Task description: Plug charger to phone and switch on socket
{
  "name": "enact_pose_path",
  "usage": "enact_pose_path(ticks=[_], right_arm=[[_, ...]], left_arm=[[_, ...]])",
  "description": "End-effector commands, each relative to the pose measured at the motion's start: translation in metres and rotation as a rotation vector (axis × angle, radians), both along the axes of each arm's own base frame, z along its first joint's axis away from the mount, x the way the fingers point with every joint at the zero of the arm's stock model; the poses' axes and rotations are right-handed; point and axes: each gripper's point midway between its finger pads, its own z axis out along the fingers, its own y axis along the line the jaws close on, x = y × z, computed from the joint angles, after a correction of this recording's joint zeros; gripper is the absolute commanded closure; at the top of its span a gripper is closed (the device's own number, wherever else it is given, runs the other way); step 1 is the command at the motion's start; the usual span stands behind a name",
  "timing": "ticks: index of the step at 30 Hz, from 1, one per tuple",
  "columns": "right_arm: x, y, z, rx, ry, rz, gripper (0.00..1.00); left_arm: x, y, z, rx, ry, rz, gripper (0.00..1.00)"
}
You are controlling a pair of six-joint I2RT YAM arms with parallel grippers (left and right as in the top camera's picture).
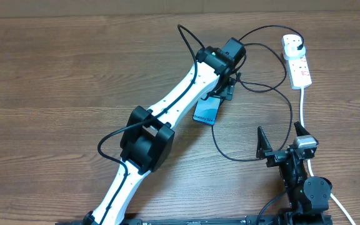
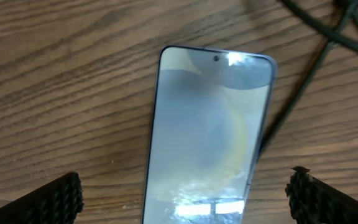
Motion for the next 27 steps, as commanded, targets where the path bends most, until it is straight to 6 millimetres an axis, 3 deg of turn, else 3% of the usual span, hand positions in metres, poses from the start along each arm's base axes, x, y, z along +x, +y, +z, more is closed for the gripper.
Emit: enact_pose_path(ticks=[1,10,18,27], right_arm=[[0.000,0.000,-0.002,-0.002,-0.003,-0.001,0.00],[0.000,0.000,-0.002,-0.002,-0.003,-0.001,0.00],[0.000,0.000,-0.002,-0.002,-0.003,-0.001,0.00],[0.000,0.000,-0.002,-0.002,-0.003,-0.001,0.00]], left_arm=[[-0.006,-0.001,-0.010,-0.024,0.047,-0.020,0.00],[-0.019,-0.014,-0.027,-0.089,0.115,-0.091,0.00],[-0.017,-0.002,-0.036,-0.032,0.098,-0.079,0.00],[-0.014,-0.003,-0.039,-0.063,0.111,-0.071,0.00]])
